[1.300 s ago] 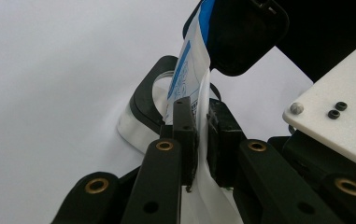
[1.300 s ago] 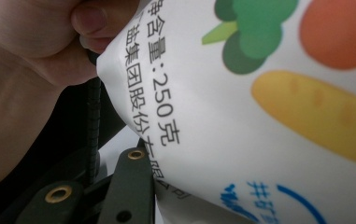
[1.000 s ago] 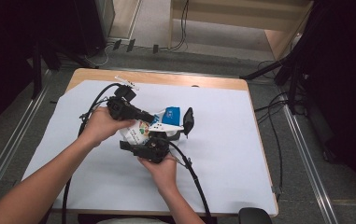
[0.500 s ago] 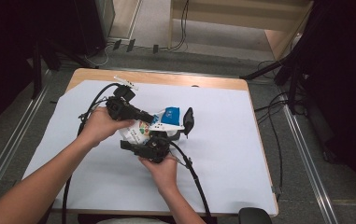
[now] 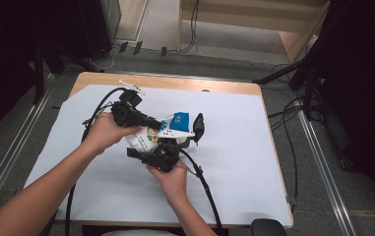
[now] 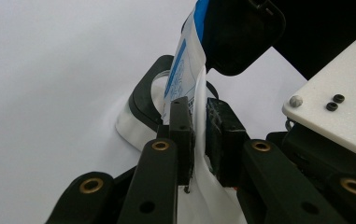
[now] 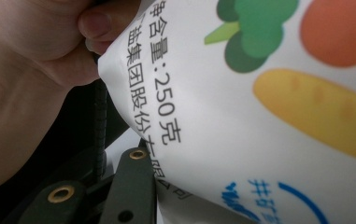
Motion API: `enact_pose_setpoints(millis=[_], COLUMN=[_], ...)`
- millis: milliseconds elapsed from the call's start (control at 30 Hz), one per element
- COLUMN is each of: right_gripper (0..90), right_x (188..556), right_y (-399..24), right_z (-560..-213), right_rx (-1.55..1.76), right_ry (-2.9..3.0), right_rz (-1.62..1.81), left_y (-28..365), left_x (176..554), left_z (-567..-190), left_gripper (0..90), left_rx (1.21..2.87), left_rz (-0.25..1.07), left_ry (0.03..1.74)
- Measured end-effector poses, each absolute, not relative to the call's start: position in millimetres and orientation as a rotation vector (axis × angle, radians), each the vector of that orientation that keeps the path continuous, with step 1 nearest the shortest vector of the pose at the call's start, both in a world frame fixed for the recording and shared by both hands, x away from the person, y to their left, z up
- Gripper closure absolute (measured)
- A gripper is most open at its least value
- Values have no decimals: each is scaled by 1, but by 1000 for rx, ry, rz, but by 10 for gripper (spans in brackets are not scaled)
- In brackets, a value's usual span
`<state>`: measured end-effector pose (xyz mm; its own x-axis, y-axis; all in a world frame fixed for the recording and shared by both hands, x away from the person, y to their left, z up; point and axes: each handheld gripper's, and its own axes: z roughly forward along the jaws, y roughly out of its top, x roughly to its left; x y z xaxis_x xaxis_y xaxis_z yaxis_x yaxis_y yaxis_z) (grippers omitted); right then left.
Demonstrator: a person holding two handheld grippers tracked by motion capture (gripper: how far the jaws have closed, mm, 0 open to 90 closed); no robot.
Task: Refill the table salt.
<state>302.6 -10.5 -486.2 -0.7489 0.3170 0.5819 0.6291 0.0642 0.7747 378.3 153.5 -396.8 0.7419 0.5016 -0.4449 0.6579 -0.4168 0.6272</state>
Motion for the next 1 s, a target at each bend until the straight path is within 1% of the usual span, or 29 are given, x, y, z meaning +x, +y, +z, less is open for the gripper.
enact_pose_setpoints(millis=[433,867,1000], right_gripper=[717,714,692], right_x=[303,303,303], right_y=[-11,-11,-10], right_z=[-486,-486,-486], right_rx=[-950,-952,-940], right_ry=[-2096,-2087,-2094], right_rz=[-1746,-1742,-1742], left_y=[155,154,153], left_x=[377,377,377], left_z=[-397,-398,-398], left_gripper=[796,828,841], left_rx=[2102,2109,2112], left_rz=[-248,-235,-235], left_ry=[863,875,885])
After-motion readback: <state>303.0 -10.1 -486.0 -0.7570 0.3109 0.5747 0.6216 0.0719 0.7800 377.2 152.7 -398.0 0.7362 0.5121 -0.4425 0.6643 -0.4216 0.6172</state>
